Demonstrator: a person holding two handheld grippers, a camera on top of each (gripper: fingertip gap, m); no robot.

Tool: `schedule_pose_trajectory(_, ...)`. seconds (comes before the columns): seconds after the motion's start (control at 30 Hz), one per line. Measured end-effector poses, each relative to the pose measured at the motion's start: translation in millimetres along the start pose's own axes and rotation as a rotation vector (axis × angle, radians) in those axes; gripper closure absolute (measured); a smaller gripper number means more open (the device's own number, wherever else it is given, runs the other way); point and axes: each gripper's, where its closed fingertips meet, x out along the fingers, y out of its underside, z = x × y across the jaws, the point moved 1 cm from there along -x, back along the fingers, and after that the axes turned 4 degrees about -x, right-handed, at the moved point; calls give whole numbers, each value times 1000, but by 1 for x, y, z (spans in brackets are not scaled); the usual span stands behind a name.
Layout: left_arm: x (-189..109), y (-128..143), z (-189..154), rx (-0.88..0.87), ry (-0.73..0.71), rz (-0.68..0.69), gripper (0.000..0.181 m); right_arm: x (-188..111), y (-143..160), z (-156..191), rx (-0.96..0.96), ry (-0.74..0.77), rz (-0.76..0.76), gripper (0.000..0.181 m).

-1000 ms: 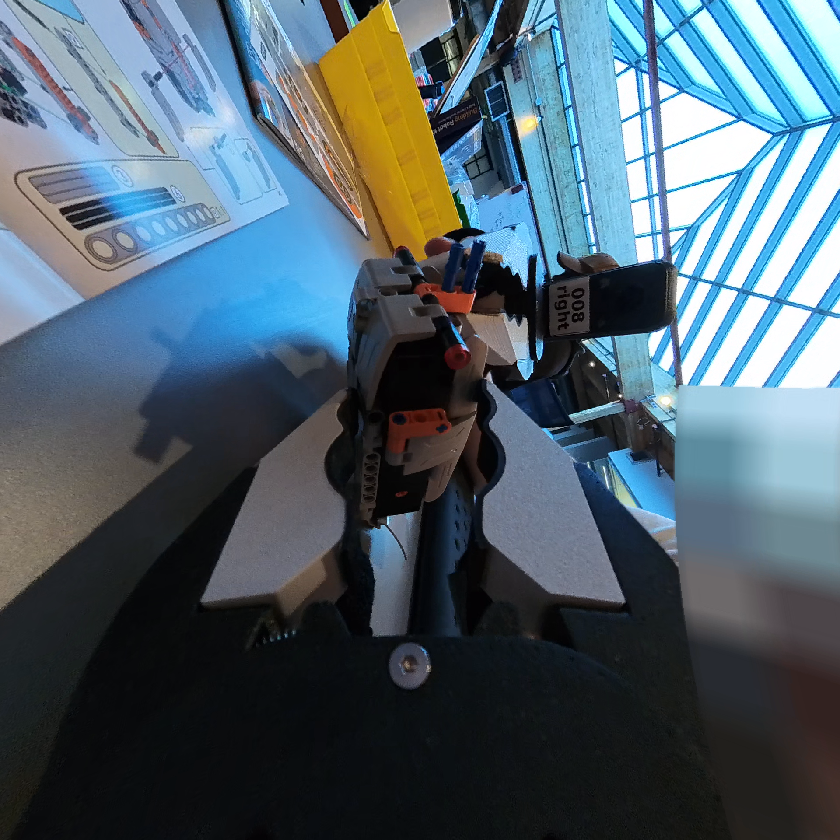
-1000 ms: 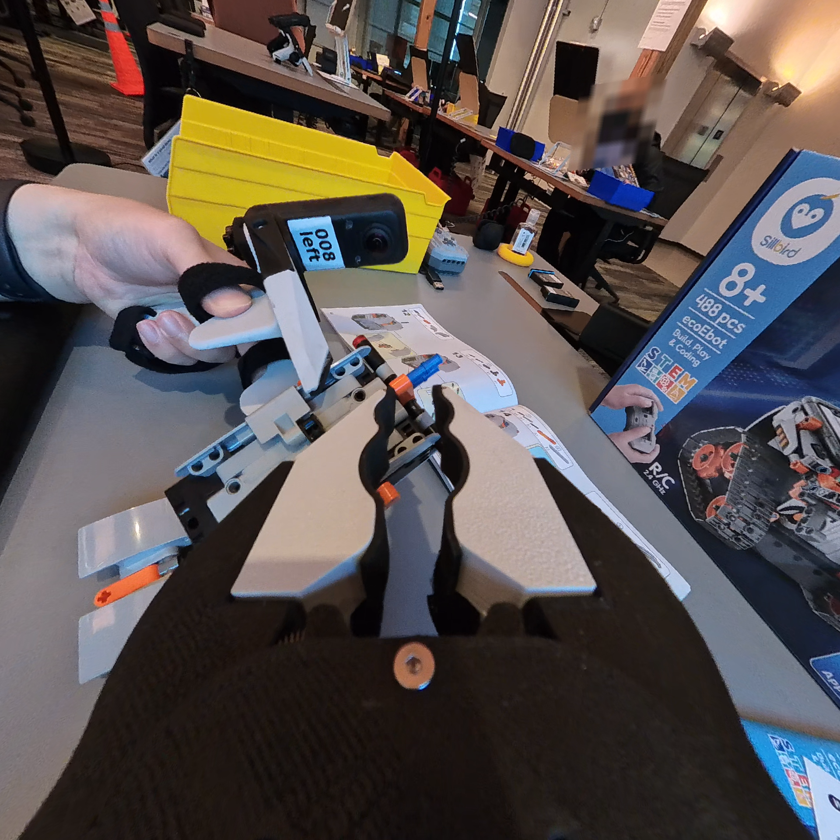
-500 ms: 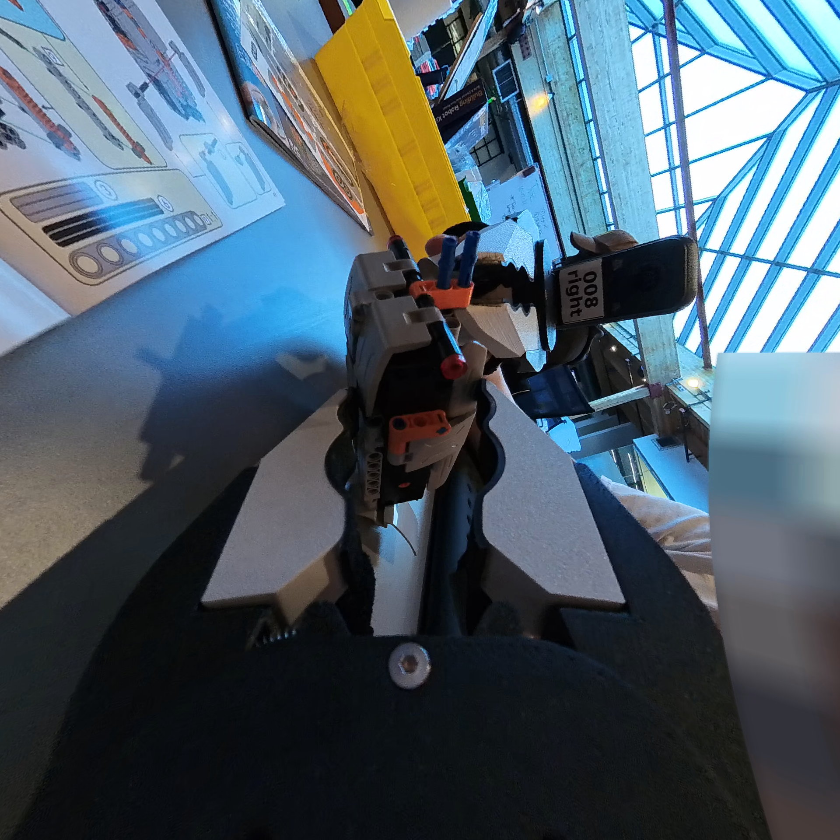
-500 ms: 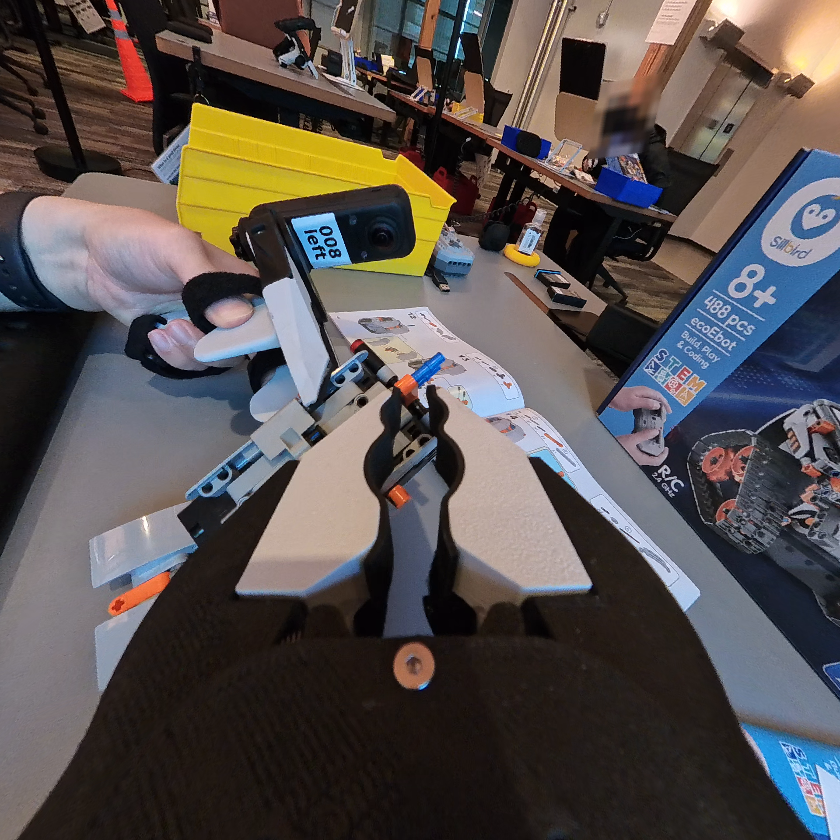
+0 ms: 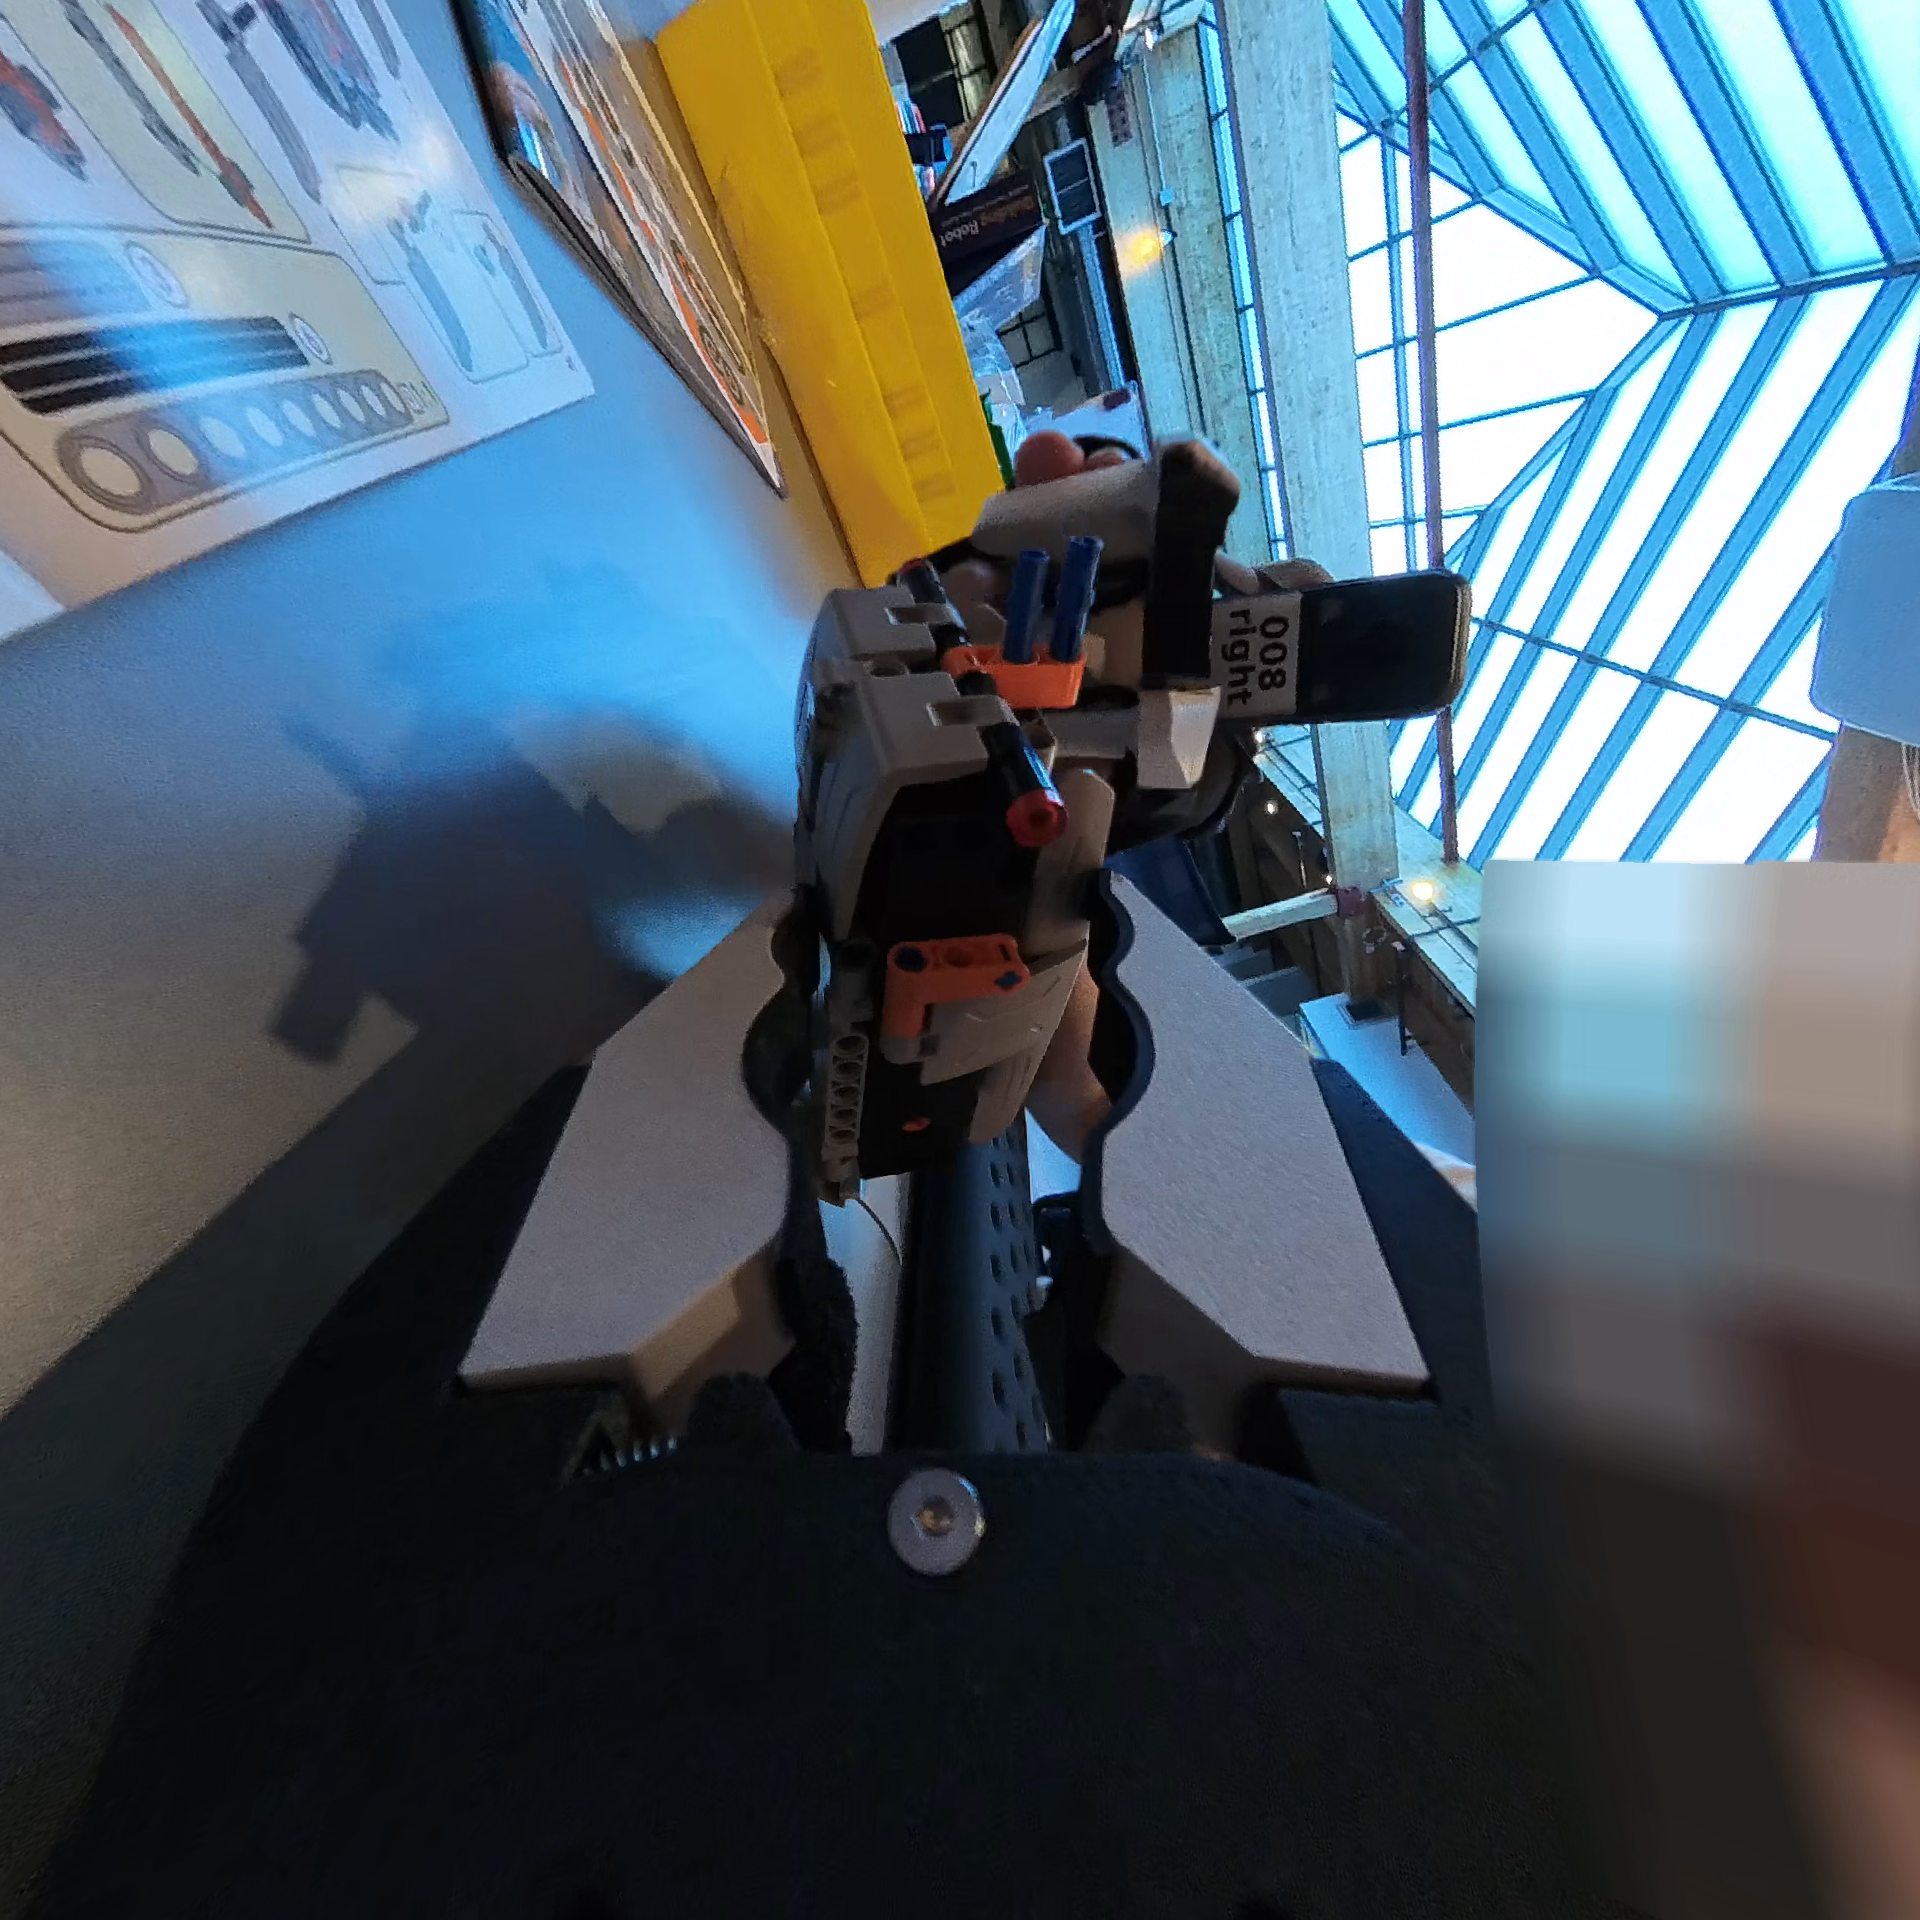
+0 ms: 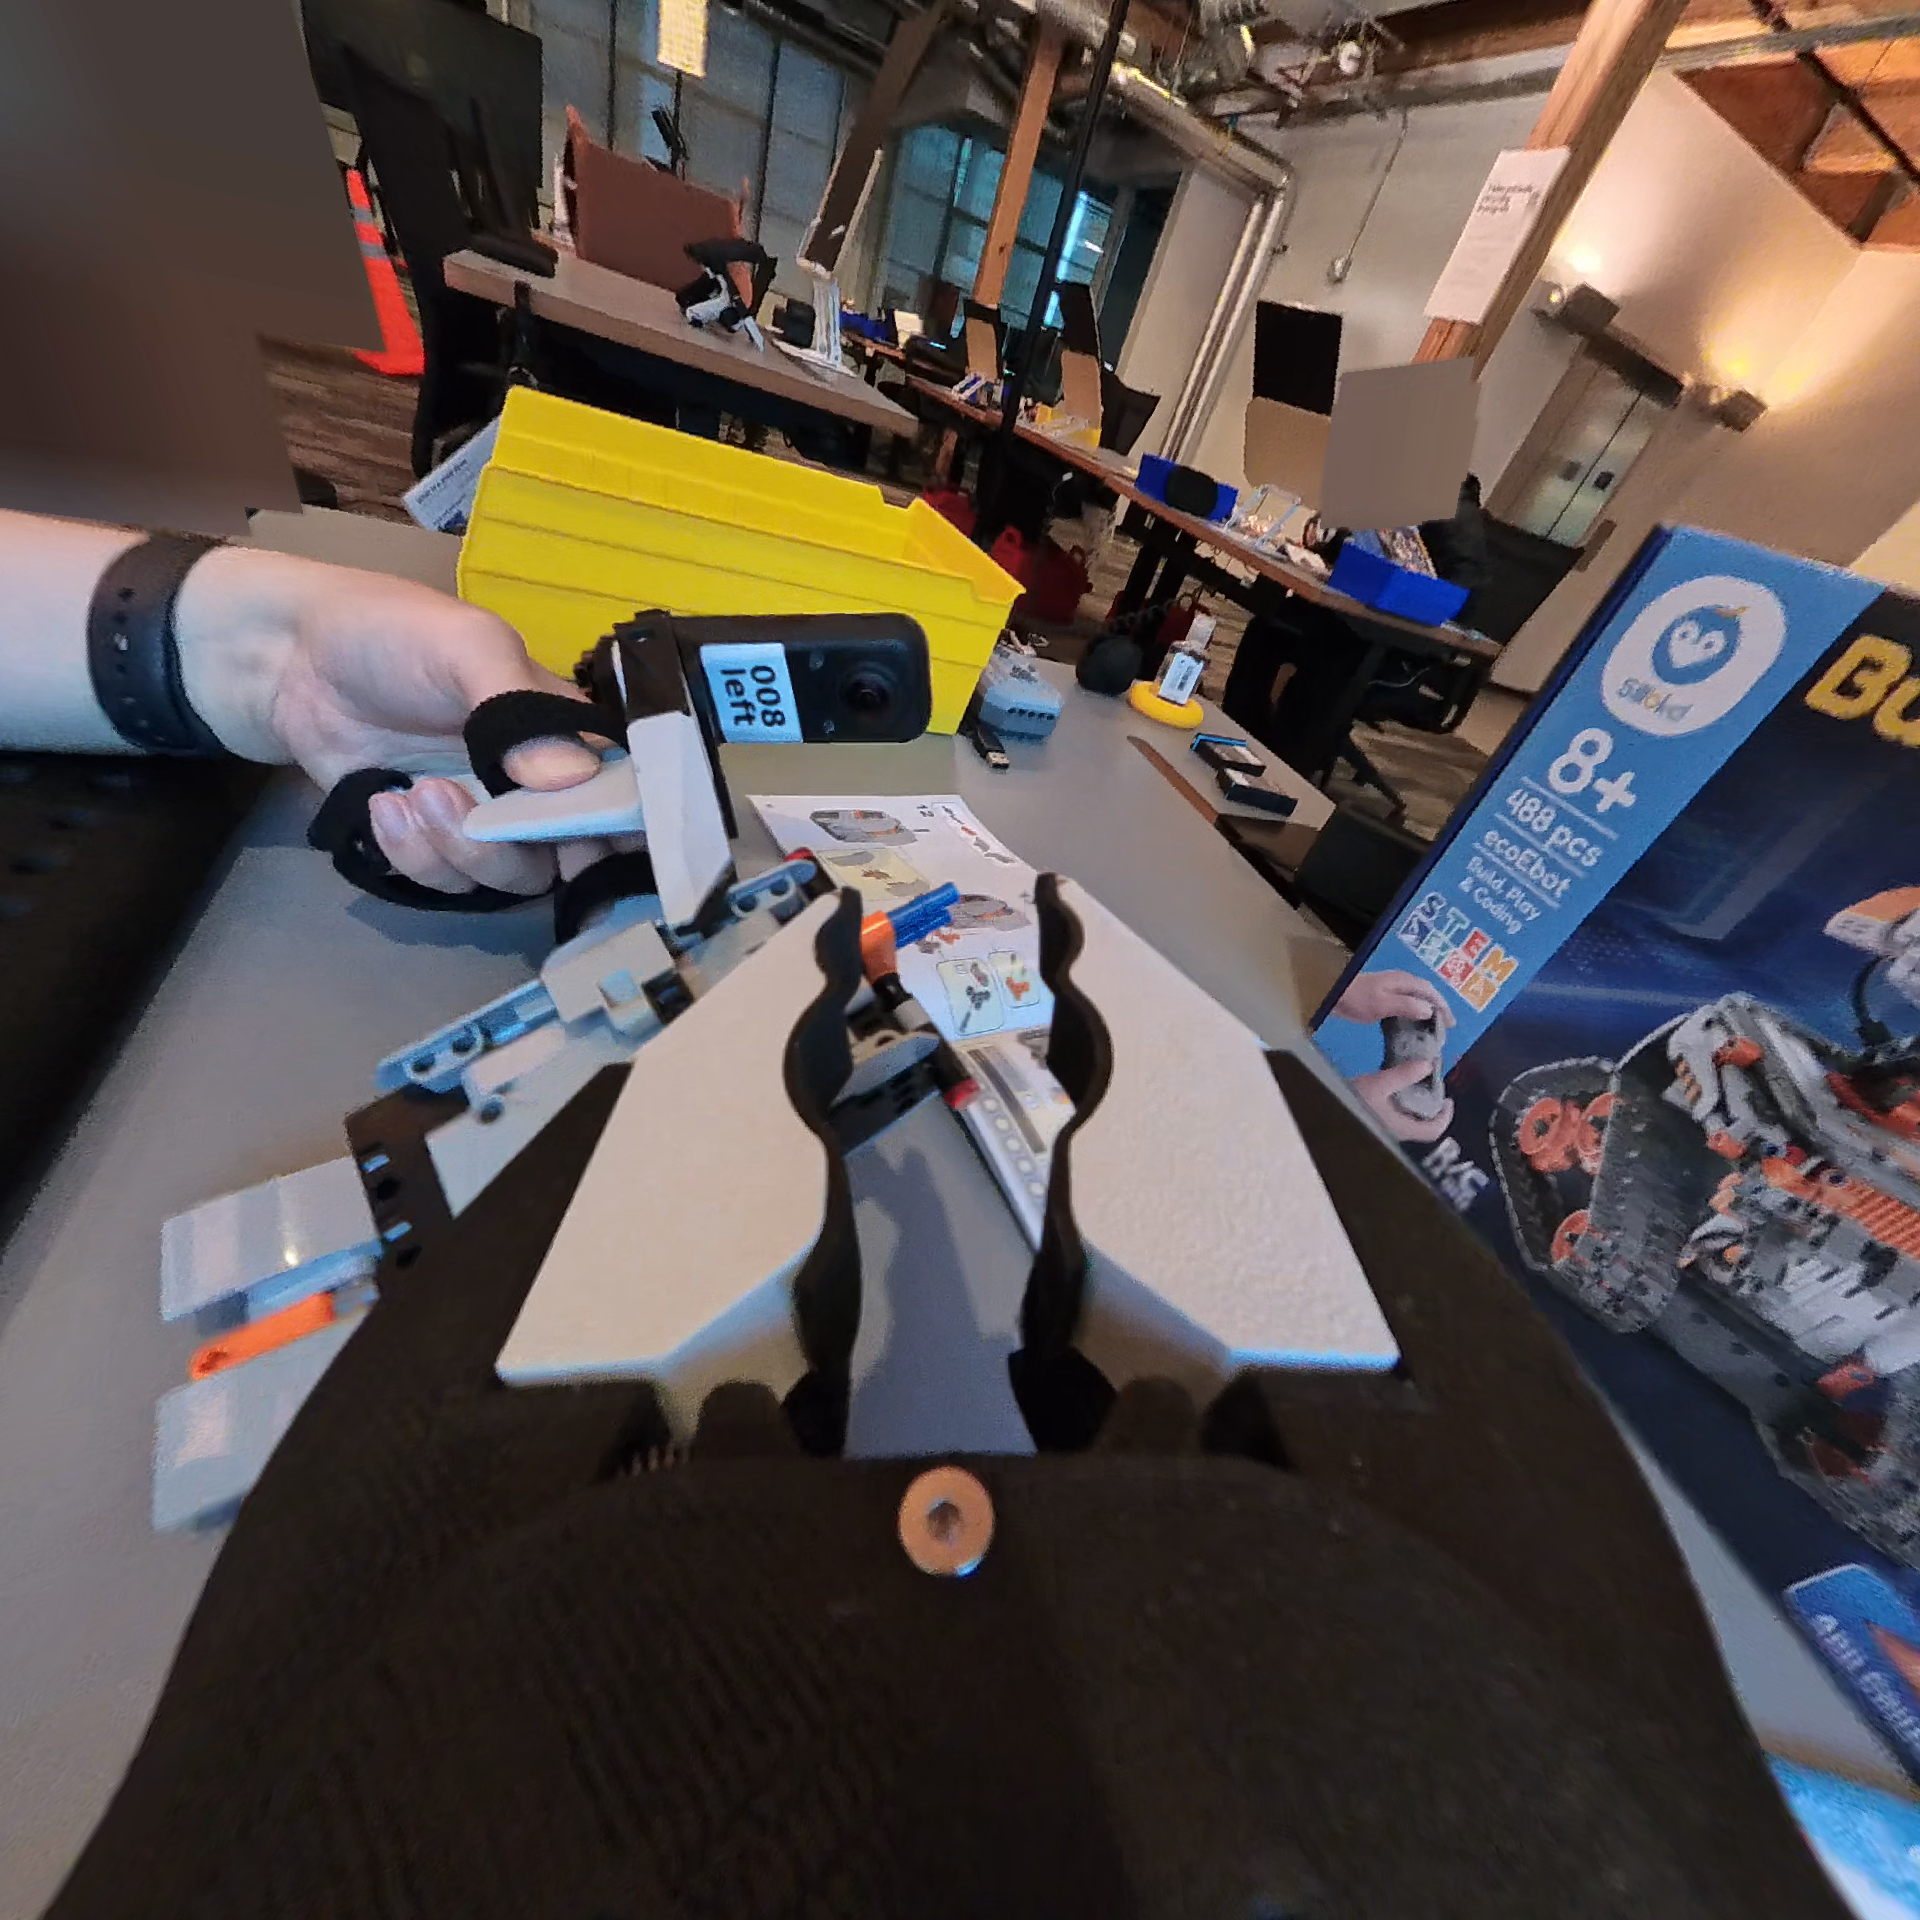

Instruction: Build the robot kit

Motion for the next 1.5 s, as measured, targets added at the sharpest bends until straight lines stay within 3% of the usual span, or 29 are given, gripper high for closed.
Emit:
schedule_pose_trajectory(0.13, 2, 2, 1, 5, 1, 27, 131, 6, 12, 7, -237, -116, 133, 138)
schedule_pose_trajectory(0.4, 3, 3, 1, 76, -40, 48, 131, 15, 8, 15, -496, -222, 254, 150)
schedule_pose_trajectory(0.53, 4, 5, -2, 132, -60, 60, 130, 14, 2, 14, -579, -243, 301, 147)
schedule_pose_trajectory(0.93, 6, 10, -7, 225, -99, 75, 131, 8, -2, 23, -619, -316, 417, 157)
schedule_pose_trajectory(1.07, 5, 10, -8, 235, -104, 76, 131, 10, -5, 20, -630, -280, 394, 147)
schedule_pose_trajectory(1.5, 6, 11, -9, 273, -118, 84, 131, 7, -4, 25, -586, -321, 420, 158)
